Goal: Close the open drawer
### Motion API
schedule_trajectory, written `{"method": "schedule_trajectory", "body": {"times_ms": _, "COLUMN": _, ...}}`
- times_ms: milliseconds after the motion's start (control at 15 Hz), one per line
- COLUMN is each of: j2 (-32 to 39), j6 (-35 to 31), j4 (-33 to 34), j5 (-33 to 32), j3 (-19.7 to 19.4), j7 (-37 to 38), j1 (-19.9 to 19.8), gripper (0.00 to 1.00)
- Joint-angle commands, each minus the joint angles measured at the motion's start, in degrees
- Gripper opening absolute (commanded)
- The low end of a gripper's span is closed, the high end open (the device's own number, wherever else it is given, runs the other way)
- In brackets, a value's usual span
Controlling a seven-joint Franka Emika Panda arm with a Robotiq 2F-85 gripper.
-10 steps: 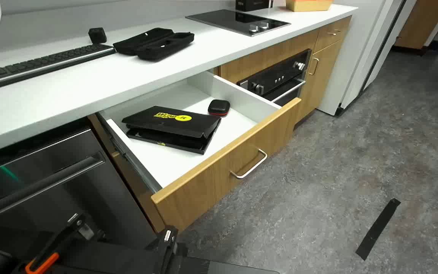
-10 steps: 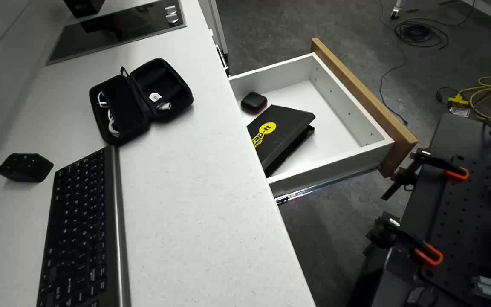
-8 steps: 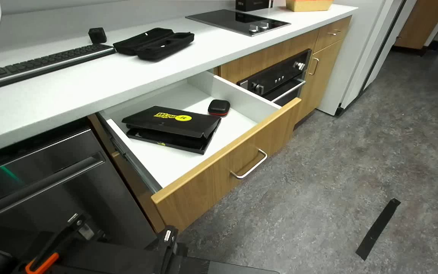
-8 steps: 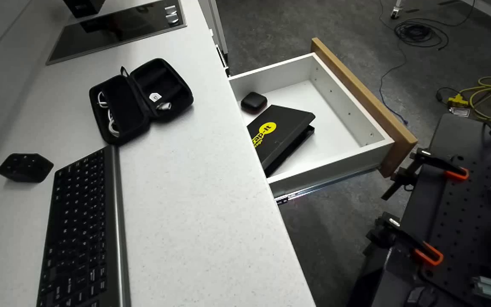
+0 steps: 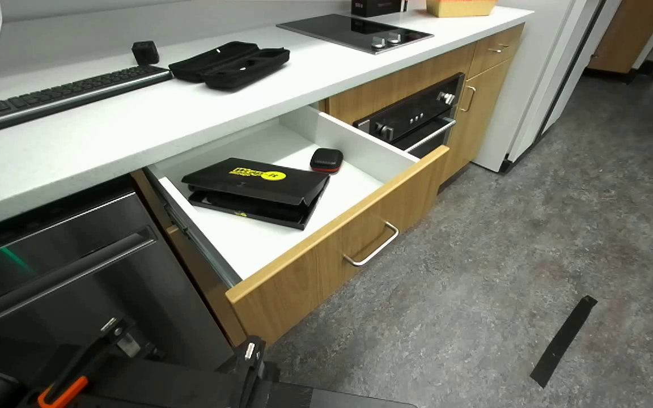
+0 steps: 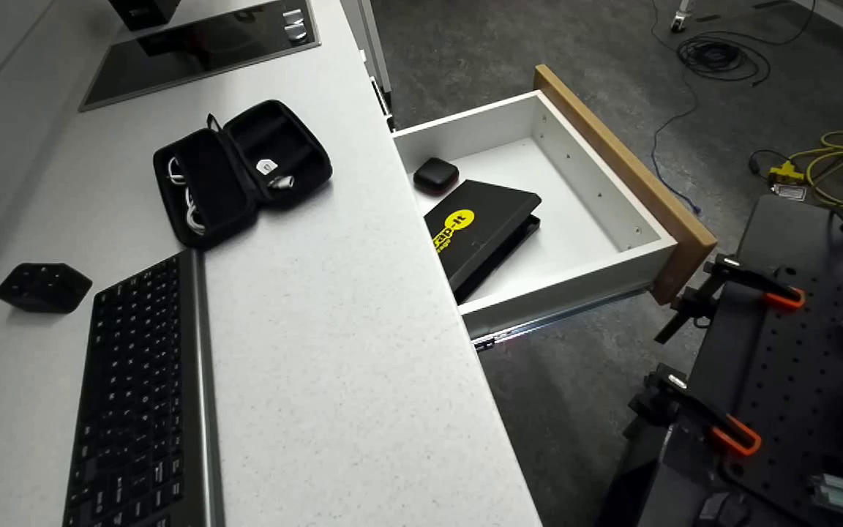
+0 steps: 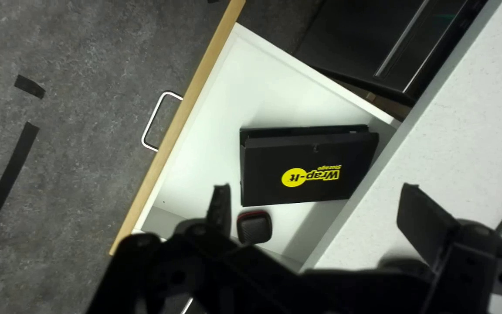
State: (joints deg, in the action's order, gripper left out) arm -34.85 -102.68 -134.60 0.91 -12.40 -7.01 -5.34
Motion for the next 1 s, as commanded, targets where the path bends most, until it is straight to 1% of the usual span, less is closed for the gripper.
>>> {"method": "schedule_trajectory", "body": {"times_ms": 0, "j2": 6.0, "j6": -7.5, "j4": -2.7, "j5": -4.5, "j3": -1.3, "j7": 0.7, "j1": -4.8, "gripper": 1.0}}
{"method": "schedule_trajectory", "body": {"times_ms": 267, "j2": 16.7, "j6": -18.9, "j4": -4.4, "j5": -7.8, "j3": -4.1, "j7": 3.3, "j1": -9.8, "gripper": 1.0}}
{"method": "schedule_trajectory", "body": {"times_ms": 467, "j2": 25.4, "j6": -26.7, "j4": -3.7, "j5": -6.5, "j3": -6.1, "j7": 3.5, "j1": -11.6, "gripper": 1.0}}
{"method": "schedule_trajectory", "body": {"times_ms": 533, "j2": 27.9, "j6": -27.9, "j4": -3.2, "j5": -5.7, "j3": -6.5, "j7": 3.7, "j1": -11.9, "gripper": 1.0}}
{"method": "schedule_trajectory", "body": {"times_ms": 600, "j2": 29.8, "j6": -26.4, "j4": -2.2, "j5": -3.7, "j3": -7.0, "j7": 2.0, "j1": -11.6, "gripper": 1.0}}
{"method": "schedule_trajectory", "body": {"times_ms": 667, "j2": 25.5, "j6": -26.2, "j4": -4.8, "j5": -5.6, "j3": -6.2, "j7": 2.0, "j1": -11.9, "gripper": 1.0}}
{"method": "schedule_trajectory", "body": {"times_ms": 800, "j2": 28.9, "j6": -26.4, "j4": -3.8, "j5": -4.8, "j3": -6.5, "j7": 2.0, "j1": -11.9, "gripper": 1.0}}
{"method": "schedule_trajectory", "body": {"times_ms": 933, "j2": 30.0, "j6": -26.4, "j4": -3.0, "j5": -4.7, "j3": -6.5, "j7": 2.0, "j1": -11.9, "gripper": 1.0}}
